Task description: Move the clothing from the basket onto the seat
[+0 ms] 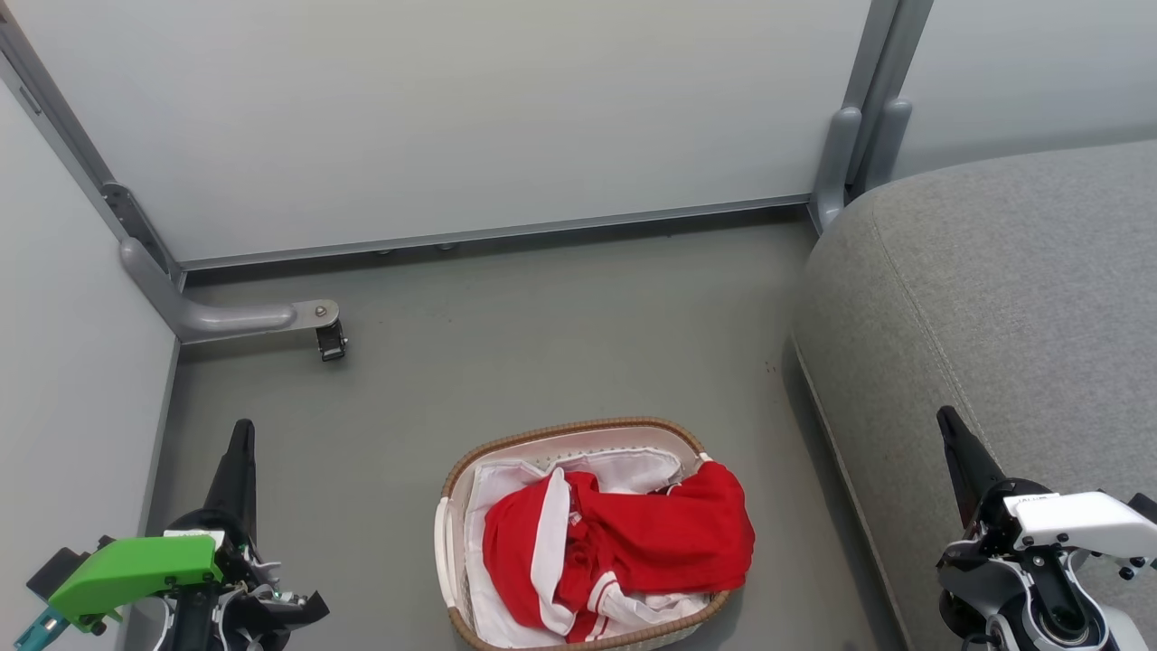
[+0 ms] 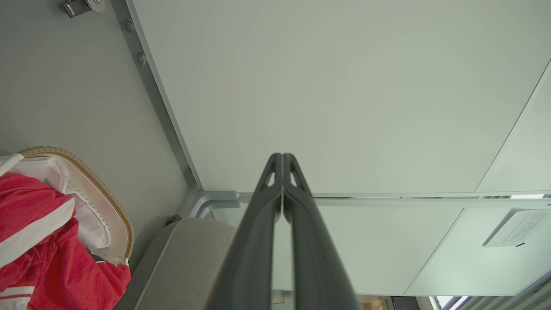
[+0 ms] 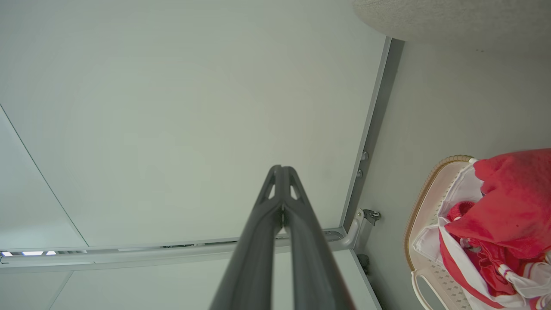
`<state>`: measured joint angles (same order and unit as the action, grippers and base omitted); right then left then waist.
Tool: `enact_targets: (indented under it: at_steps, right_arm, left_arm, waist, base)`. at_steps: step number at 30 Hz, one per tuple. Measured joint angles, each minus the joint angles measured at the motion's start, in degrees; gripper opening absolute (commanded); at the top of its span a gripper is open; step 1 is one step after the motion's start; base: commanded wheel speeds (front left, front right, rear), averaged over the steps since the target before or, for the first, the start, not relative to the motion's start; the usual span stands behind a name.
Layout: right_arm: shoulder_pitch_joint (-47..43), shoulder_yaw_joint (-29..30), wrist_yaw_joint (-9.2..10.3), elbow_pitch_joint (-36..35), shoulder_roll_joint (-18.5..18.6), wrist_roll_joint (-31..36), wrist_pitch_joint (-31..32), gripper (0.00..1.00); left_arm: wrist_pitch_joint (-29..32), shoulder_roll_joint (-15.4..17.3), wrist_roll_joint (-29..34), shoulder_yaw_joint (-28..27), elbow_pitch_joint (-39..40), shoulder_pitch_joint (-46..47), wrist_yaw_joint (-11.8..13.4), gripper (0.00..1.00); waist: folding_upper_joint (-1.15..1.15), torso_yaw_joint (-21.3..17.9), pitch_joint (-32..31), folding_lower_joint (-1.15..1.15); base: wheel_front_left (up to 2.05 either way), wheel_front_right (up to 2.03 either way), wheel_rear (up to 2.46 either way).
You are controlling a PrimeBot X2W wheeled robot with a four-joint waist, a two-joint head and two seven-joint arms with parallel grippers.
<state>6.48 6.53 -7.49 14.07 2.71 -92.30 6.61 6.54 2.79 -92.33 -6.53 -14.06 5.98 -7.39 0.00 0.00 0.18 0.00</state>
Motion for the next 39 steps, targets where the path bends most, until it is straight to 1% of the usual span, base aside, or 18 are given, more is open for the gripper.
enact_targets:
  at_steps: [39]
  right_arm:
    - [0.00, 0.00, 0.00, 0.00, 0.00, 0.00, 0.00, 0.00]
  left_arm:
    - [0.00, 0.00, 0.00, 0.00, 0.00, 0.00, 0.00, 0.00]
  waist:
    - [0.00, 0.00, 0.00, 0.00]
  base:
    - [0.00, 0.00, 0.00]
